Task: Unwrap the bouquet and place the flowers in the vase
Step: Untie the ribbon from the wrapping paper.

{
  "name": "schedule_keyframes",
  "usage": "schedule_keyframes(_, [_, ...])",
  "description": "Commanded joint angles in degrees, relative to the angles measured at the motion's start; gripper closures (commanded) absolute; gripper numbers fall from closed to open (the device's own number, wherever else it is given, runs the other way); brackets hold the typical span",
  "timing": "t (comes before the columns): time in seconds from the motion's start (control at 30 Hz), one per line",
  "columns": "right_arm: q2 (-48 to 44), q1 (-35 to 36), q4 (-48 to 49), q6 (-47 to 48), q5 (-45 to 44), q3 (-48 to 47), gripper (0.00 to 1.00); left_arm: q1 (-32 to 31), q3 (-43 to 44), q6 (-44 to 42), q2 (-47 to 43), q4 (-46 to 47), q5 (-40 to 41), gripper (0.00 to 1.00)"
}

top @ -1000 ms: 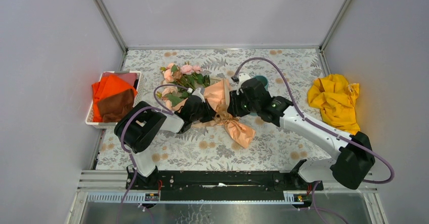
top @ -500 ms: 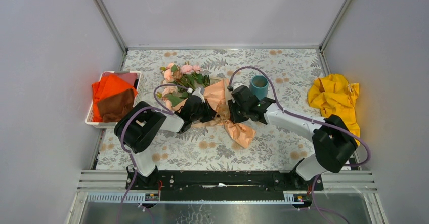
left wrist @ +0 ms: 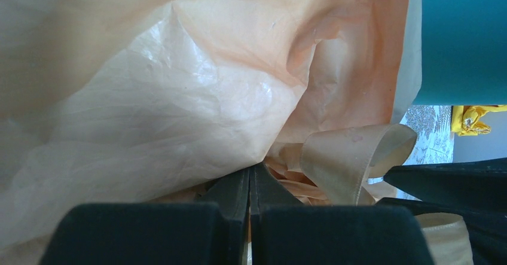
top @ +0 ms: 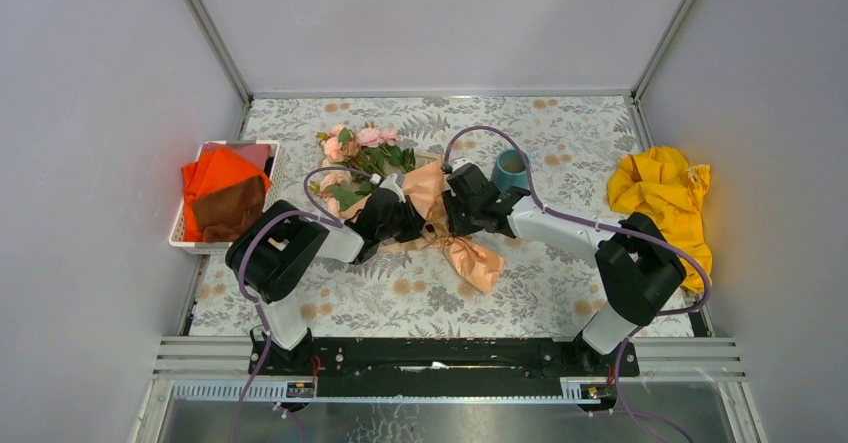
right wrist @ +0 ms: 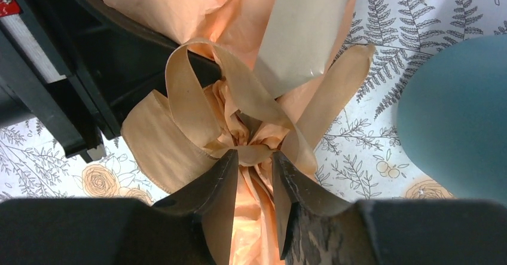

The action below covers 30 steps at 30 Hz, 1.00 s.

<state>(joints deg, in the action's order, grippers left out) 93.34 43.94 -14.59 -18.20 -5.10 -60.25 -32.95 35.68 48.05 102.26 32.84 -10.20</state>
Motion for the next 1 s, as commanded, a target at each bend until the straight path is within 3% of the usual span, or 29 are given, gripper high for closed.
schedule_keyframes(0.0, [1.54,0.42,1.65,0.76,-0.91,-2.56,0.65,0.17,-1.92,-2.26,3.14,-12.36,2.25,1.0])
schedule_keyframes(0.7, [0.87,1.21,4.08,-2.5,4.93,1.57,0.66,0.22,-2.23,-2.26,2.36,-12.71,2.72,1.0])
schedule_keyframes(0.8, [1.43,1.22,4.96,-2.86,6.84,1.71,0.71,0.21,-2.43,-2.26,2.17,-12.8,2.75,1.0])
schedule_keyframes(0.97, [1.46,1.19,4.68,-3.31,5.9,1.05,0.99,0.17,-2.74,-2.35,1.67,-12.89,2.99,1.0])
